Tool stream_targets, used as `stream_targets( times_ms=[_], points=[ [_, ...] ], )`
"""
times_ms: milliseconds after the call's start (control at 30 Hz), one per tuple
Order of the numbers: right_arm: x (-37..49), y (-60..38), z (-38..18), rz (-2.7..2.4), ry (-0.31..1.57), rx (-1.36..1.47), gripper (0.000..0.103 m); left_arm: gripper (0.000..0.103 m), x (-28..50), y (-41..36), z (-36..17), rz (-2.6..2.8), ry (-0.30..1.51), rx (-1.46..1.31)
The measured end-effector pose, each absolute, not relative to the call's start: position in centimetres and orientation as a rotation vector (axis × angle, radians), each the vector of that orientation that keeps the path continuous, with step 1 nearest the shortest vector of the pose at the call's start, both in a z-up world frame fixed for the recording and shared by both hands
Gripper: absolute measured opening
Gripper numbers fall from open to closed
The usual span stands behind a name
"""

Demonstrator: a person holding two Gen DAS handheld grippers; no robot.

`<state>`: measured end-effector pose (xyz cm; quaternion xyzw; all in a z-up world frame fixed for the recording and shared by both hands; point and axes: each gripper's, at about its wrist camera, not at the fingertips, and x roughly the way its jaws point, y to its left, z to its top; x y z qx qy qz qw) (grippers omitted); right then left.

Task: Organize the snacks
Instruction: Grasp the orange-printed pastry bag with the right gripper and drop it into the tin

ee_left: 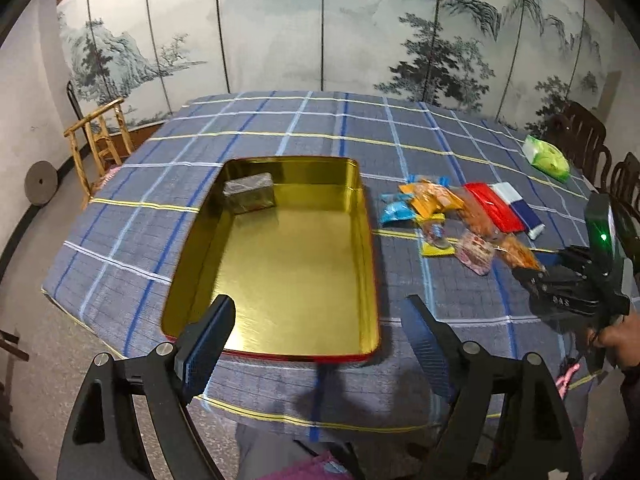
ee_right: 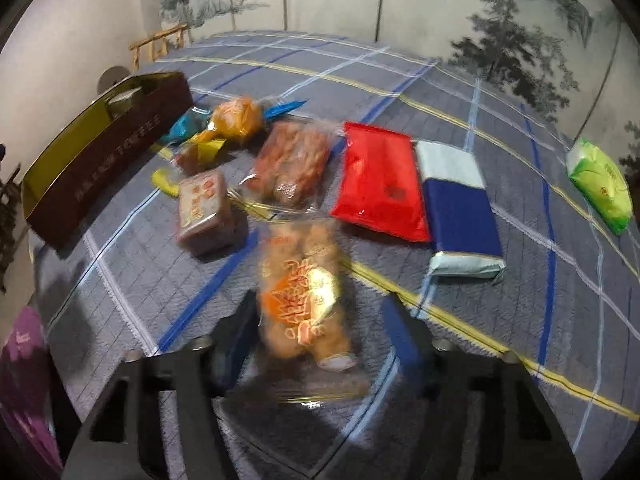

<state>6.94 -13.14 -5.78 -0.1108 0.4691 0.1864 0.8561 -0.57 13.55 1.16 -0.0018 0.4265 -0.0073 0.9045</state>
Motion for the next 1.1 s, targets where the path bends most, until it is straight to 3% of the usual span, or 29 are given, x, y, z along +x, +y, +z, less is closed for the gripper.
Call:
stream_targets(
  times_ms=[33, 367, 667, 1100],
  points=[
    [7.0, -12.9, -5.6, 0.394, 0.997, -0.245, 0.037, 0.082, -0.7, 13.4, 1.2, -0.022, 0.882, -0.003],
    [3.6, -12.8, 0.1, 0.462, 0.929, -0.111, 0.037, 0.083, -2.8, 14.6, 2.3, -0.009, 0.819, -0.035],
    [6.4, -3.7, 6.2, 0.667, 0.83, 0.03, 0.037, 0.083, -4.6, 16.5, 2.7, 0.047, 0.799, -0.016],
    [13.9, 10.7, 1.8, 0.726, 0.951, 0.054, 0.038, 0.083, -6.1, 22.0, 2.8, 0.128, 0.809, -0.043]
  ],
)
